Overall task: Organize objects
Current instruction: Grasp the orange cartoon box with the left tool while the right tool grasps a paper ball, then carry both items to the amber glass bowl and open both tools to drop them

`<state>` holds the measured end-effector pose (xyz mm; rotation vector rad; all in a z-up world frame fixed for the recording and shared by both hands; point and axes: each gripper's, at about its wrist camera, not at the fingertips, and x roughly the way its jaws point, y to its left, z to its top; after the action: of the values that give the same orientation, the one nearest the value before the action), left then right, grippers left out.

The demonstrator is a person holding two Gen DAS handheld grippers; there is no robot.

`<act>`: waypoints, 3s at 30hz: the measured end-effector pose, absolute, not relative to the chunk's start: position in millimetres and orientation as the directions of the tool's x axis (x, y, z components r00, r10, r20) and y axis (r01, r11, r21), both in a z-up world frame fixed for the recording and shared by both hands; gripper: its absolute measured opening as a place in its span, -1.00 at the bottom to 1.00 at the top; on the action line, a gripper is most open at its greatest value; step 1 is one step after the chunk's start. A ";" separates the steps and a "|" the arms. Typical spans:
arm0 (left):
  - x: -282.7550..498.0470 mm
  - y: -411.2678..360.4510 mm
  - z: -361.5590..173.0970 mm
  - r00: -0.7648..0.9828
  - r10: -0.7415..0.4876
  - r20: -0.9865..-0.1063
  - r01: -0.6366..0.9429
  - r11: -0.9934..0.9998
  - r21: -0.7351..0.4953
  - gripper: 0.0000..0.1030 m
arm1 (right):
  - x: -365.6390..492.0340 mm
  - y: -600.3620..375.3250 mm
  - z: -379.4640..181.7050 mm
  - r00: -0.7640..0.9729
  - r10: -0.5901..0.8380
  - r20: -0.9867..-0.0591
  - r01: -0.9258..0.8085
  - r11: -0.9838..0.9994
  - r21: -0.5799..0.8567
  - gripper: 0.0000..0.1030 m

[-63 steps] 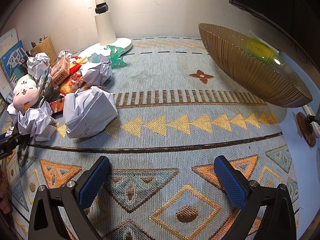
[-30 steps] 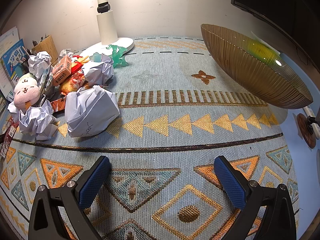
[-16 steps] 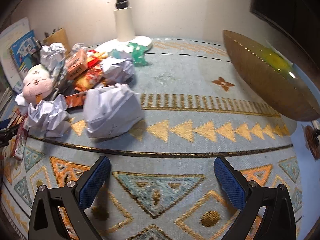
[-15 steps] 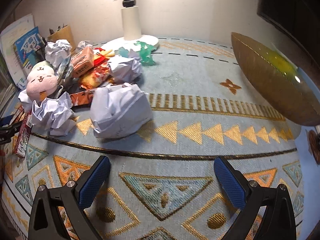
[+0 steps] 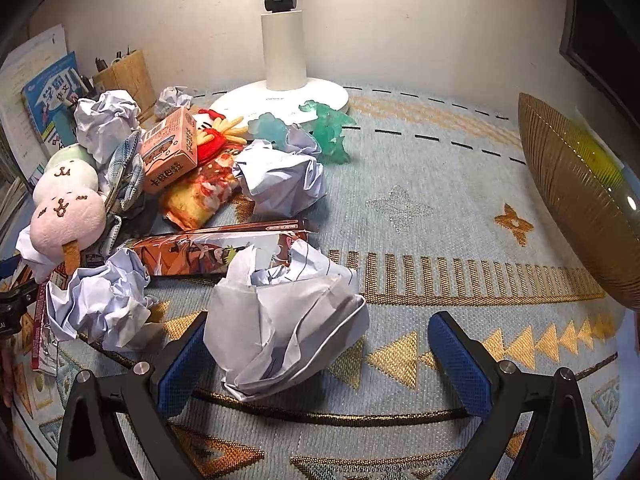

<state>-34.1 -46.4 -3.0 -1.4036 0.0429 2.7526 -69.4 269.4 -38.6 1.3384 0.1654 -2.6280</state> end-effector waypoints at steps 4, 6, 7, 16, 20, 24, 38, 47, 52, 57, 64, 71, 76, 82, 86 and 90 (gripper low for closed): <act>-34.2 -46.1 -2.9 -0.586 0.032 -0.809 -0.058 -0.998 0.002 1.00 | -70.0 269.1 -38.8 -0.574 -0.116 -0.811 0.216 -0.976 -0.013 1.00; -34.6 -46.0 -2.8 -0.586 0.032 -0.810 -0.057 -0.998 0.001 1.00 | -69.8 269.2 -38.8 -0.573 -0.117 -0.811 0.216 -0.976 -0.011 1.00; -34.0 -45.6 -2.8 -0.586 0.033 -0.809 -0.056 -0.998 0.000 1.00 | -69.1 269.2 -38.7 -0.573 -0.117 -0.811 0.215 -0.976 -0.011 1.00; -25.1 -50.1 3.5 -0.646 0.054 -0.761 -0.037 -0.999 -0.040 -0.71 | -59.5 262.7 -30.0 -0.605 -0.166 -0.778 0.254 -0.967 0.009 0.01; -15.8 -53.4 7.9 -0.684 0.049 -0.728 -0.021 -0.999 -0.047 -0.71 | -57.0 262.2 -27.7 -0.599 -0.226 -0.768 0.286 -0.957 0.059 0.01; -7.4 -64.8 16.2 -0.716 0.076 -0.694 0.008 -0.993 -0.118 -0.71 | -49.2 262.8 -22.3 -0.631 -0.248 -0.735 0.296 -0.953 0.068 0.01; 13.8 -23.7 97.3 -0.809 0.160 -0.565 -0.095 -0.985 -0.143 -0.71 | -14.9 287.8 38.8 -0.751 -0.359 -0.554 0.324 -0.932 0.164 0.01; -13.6 85.3 140.7 -0.781 0.361 -0.510 -0.355 -0.928 -0.113 -0.71 | -14.9 346.3 81.2 -0.827 -0.307 -0.471 0.250 -0.951 0.180 0.01; -35.9 156.1 148.3 -0.715 0.474 -0.513 -0.494 -0.863 -0.109 -0.71 | -22.5 384.6 95.3 -0.863 -0.208 -0.460 0.156 -0.977 0.148 0.01; -50.1 220.3 149.3 -0.632 0.569 -0.526 -0.608 -0.785 -0.118 -0.71 | -33.3 430.1 101.6 -0.876 -0.123 -0.467 0.057 -0.987 0.152 0.01; -60.0 282.7 138.9 -0.553 0.620 -0.557 -0.685 -0.718 -0.120 -0.71 | -47.0 481.1 95.0 -0.866 -0.039 -0.499 -0.061 -0.981 0.183 0.01; -78.2 322.7 125.1 -0.511 0.620 -0.595 -0.715 -0.691 -0.106 -0.71 | -57.6 511.9 83.6 -0.848 0.003 -0.530 -0.136 -0.967 0.213 0.01; -90.5 344.6 107.2 -0.480 0.619 -0.622 -0.717 -0.685 -0.128 -0.71 | -69.8 525.0 75.2 -0.827 0.033 -0.561 -0.172 -0.965 0.197 0.01; -95.4 365.5 90.8 -0.462 0.598 -0.655 -0.727 -0.678 -0.107 -0.71 | -78.8 529.8 63.8 -0.802 0.057 -0.595 -0.200 -0.964 0.177 0.01; -103.5 373.6 79.3 -0.423 0.589 -0.689 -0.732 -0.670 -0.123 -0.71 | -88.9 530.1 55.4 -0.768 0.082 -0.635 -0.228 -0.962 0.151 0.02; -110.7 378.1 72.3 -0.346 0.551 -0.760 -0.727 -0.670 -0.154 -0.04 | -99.1 529.0 51.3 -0.738 0.105 -0.667 -0.247 -0.961 0.122 0.39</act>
<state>-110.7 378.1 72.3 -1.0556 0.2684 2.0654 -99.1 529.0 51.3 1.1695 -0.3395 -3.1012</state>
